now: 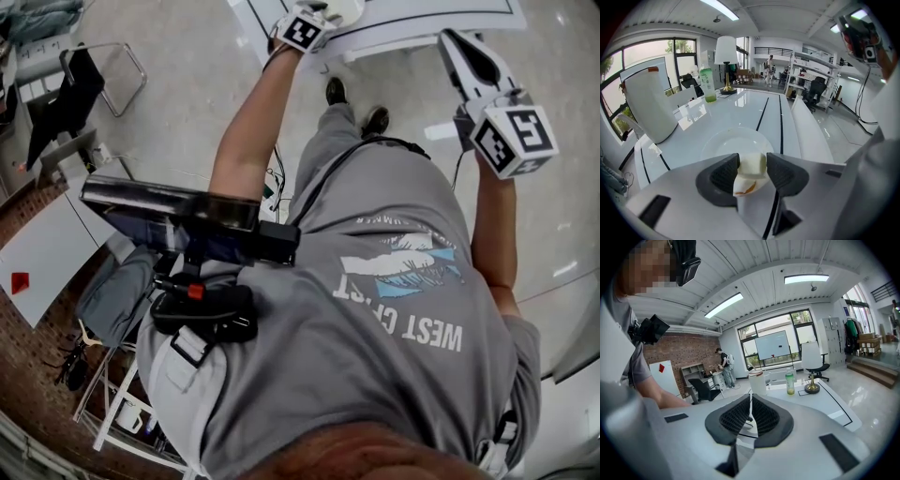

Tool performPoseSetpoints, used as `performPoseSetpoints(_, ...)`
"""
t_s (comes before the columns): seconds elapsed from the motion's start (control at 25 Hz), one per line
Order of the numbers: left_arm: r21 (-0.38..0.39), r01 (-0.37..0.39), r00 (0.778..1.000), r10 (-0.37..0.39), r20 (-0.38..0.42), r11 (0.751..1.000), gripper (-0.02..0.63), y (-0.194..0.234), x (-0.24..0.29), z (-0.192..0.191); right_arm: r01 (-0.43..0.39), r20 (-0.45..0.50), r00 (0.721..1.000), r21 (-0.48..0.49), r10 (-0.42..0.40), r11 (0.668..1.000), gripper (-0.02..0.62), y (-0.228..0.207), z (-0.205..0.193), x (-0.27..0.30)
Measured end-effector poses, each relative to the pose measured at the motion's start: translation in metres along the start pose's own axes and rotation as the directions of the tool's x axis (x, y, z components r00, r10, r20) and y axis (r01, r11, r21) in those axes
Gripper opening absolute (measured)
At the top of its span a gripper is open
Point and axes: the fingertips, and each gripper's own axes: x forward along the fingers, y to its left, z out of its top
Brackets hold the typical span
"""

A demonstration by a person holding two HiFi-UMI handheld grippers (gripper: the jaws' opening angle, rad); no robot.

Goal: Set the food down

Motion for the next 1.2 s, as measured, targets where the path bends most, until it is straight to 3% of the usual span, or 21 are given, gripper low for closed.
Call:
performPoseSetpoints(0.48, -0.044, -0.02, 0.999, 0.022, 0.047, 0.999, 0.195, 0.006, -0.008, 0.002, 0.008, -0.005, 1.0, 0.01, -0.008, 1.0, 0.015, -0.003, -0.003, -0.002)
performPoseSetpoints(0.76, -0.124, -0.049, 0.976, 0.074, 0.204, 0.991, 0.193, 0.014, -0.048, 0.043, -0.009, 0.006, 1.0, 0.017, 0.009, 1.0, 0.015, -0.004, -0.004, 0.002)
performPoseSetpoints(0.88, -0.171, -0.046, 0.931, 0.104, 0.349, 0.984, 0.193, 0.017, -0.082, 0.088, -0.017, 0.019, 1.0, 0.014, 0.017, 1.0, 0.015, -0.008, 0.003, 0.004)
performPoseSetpoints(1.0, -0.173, -0.044, 0.86, 0.125, 0.494, 0.984, 0.185, 0.01, -0.128, 0.149, -0.037, 0.043, 0.998, -0.001, 0.037, 0.999, 0.015, -0.016, 0.022, 0.0)
performPoseSetpoints(1.16, -0.147, -0.03, 0.753, 0.119, 0.647, 0.989, 0.016, -0.023, -0.192, 0.191, -0.09, 0.104, 0.99, -0.022, 0.092, 0.996, 0.015, -0.008, 0.026, -0.014)
performPoseSetpoints(1.2, -0.141, -0.019, 0.726, 0.11, 0.679, 0.99, 0.008, -0.031, -0.206, 0.195, -0.111, 0.124, 0.986, -0.03, 0.114, 0.993, 0.015, -0.003, 0.025, -0.016)
